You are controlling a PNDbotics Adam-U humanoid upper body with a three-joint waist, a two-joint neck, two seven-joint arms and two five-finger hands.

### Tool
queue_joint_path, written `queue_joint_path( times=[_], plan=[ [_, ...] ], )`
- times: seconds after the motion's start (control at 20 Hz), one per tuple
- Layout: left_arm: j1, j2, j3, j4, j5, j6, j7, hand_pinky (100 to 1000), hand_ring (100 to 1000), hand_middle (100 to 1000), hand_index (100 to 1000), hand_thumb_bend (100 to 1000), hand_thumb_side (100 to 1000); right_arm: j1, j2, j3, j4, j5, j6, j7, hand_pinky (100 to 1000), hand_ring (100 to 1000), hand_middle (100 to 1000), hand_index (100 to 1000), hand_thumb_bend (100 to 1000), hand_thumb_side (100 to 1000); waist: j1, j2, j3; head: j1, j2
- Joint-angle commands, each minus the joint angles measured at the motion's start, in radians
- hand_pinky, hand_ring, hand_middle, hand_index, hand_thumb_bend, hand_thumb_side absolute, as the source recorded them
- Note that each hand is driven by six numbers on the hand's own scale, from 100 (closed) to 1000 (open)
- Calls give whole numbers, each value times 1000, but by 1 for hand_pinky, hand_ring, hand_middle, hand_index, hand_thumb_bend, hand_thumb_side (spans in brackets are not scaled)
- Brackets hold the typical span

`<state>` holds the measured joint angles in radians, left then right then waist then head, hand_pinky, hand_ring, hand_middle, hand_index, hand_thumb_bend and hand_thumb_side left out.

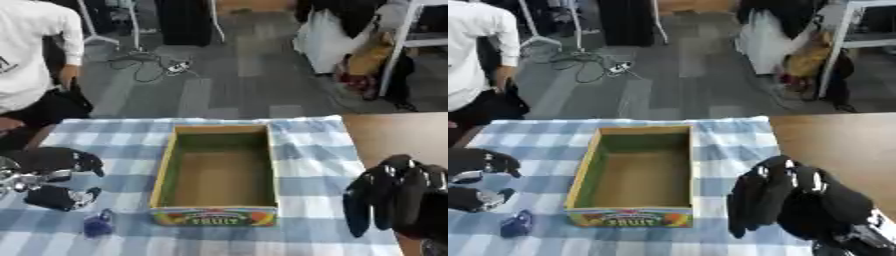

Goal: Pick up objects on the table and place them in the box.

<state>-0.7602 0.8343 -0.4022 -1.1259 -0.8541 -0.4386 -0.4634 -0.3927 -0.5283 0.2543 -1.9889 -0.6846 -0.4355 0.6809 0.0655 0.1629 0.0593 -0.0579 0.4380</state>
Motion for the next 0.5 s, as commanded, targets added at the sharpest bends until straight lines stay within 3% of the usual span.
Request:
queue_joint_path(
  times=[0.05, 0.15, 0.3, 0.5],
  plan=[
    [-12, 21, -11, 28, -3, -71, -32, 966, 948, 940, 934, 900, 906, -17, -11, 0, -11, 6, -230, 226, 392, 531, 499, 650, 100, 1000, 1, -16, 0, -9, -11],
    [-2, 25, -20, 30, 43, -114, -75, 963, 946, 943, 948, 993, 940, -18, -11, 1, -11, 7, -229, 226, 393, 532, 500, 651, 100, 1000, 1, -16, -1, -10, -9],
    [10, 45, -35, -3, 107, -154, -146, 973, 958, 947, 957, 1000, 988, -18, -13, 2, -11, 6, -228, 226, 394, 533, 501, 652, 100, 1000, 3, -16, -1, -11, -6],
    [19, 71, -52, -73, 111, -164, -227, 1000, 978, 955, 963, 1000, 1000, -18, -14, 4, -11, 6, -228, 226, 395, 534, 502, 654, 100, 1000, 3, -17, 1, -8, -3]
  ],
)
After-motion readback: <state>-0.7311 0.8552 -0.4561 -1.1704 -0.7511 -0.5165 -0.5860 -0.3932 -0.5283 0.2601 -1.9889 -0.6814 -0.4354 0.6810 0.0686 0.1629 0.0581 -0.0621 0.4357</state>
